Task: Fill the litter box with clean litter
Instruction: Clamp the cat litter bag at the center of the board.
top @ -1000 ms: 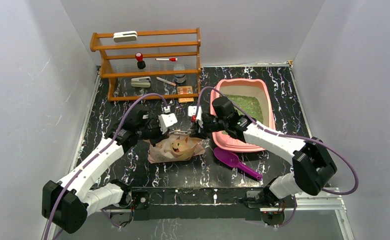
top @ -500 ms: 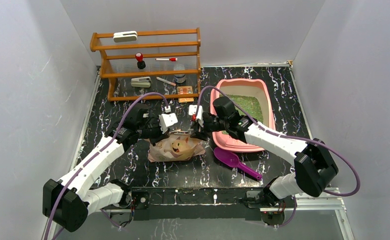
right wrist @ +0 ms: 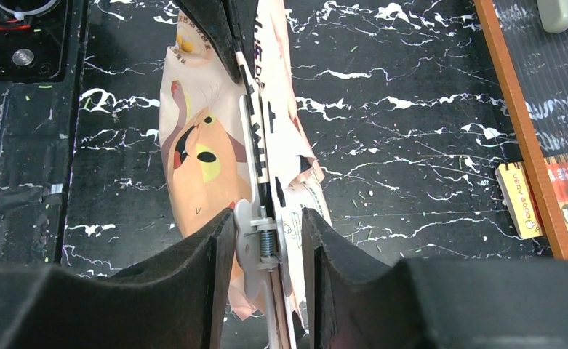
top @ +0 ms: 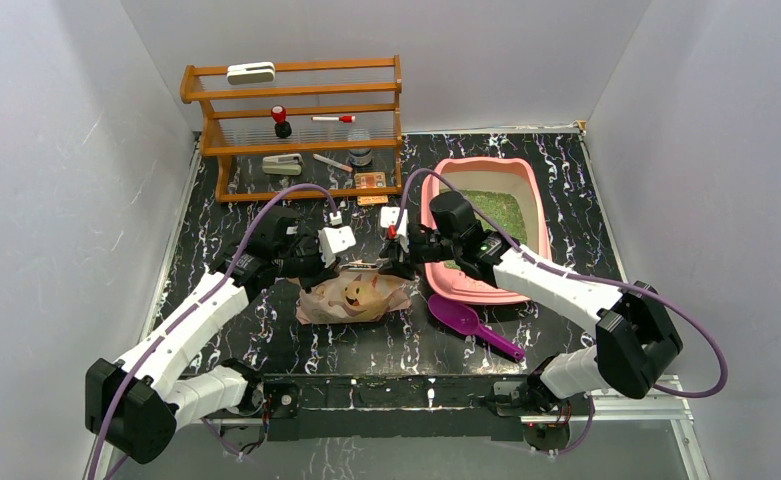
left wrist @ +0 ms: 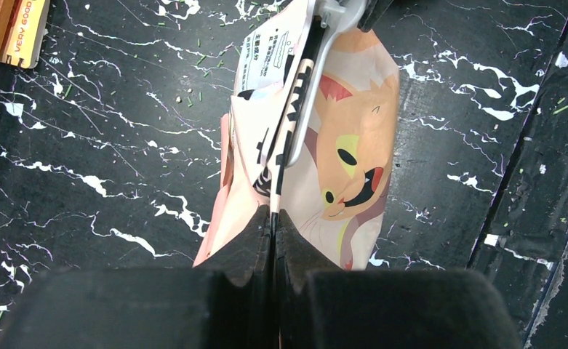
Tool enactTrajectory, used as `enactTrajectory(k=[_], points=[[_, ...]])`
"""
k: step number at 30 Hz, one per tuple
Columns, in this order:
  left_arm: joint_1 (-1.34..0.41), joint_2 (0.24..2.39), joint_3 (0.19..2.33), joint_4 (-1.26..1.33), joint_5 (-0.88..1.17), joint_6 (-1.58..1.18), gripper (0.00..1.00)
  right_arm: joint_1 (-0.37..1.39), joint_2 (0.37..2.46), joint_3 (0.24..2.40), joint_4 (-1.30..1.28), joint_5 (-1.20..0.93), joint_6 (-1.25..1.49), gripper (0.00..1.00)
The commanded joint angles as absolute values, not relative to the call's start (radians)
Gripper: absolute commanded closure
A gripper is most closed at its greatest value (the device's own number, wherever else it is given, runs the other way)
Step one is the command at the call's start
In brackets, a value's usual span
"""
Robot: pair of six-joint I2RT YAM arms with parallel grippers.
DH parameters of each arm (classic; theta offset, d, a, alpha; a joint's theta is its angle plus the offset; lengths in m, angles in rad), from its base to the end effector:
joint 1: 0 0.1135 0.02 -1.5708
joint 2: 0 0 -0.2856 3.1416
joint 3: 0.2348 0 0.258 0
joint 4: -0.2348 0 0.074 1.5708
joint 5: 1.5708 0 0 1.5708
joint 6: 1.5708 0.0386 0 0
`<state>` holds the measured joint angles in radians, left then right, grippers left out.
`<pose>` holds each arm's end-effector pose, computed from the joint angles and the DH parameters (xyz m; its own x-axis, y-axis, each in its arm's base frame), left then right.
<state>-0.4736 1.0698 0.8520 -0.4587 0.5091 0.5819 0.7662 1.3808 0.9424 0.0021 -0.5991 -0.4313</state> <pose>0.1915 -0.1193 0.3010 -0.0607 0.5704 -0.8191 0.9215 0.3474 0.1737 0.2117 0.2339 0.2971 0.1167 -0.3668 -0.9229 -0.9820 0.0962 -0.1624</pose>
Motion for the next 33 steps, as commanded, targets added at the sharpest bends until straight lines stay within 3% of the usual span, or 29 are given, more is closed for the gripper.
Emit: enactTrajectory(k=[1,6,11,16,20,27,33], points=[[-0.474,1.028,0.922,-0.424,0.535,0.566,1.00,0.766,1.329,0.980,0.051,-0.585,-0.407,0.52],[-0.474,1.015,0.923,-0.421,0.525,0.526,0.75,0.766,1.213,0.932,0.147,-0.494,-0.354,0.38],[-0.474,0.967,0.902,-0.380,0.435,0.429,0.62,0.766,1.078,0.848,0.243,-0.267,-0.299,0.25],[-0.474,0.869,0.864,-0.280,0.305,0.294,0.38,0.767,0.980,0.790,0.296,0.050,-0.086,0.14],[-0.475,0.800,0.861,-0.184,0.170,0.115,0.22,0.749,0.977,0.847,0.084,0.315,0.172,0.02],[-0.474,0.819,0.969,-0.216,-0.074,-0.167,0.02,0.622,1.011,0.896,-0.098,0.162,0.215,0.02],[-0.475,0.944,1.144,-0.331,-0.217,-0.350,0.02,0.416,1.082,0.982,-0.212,-0.141,0.265,0.02]])
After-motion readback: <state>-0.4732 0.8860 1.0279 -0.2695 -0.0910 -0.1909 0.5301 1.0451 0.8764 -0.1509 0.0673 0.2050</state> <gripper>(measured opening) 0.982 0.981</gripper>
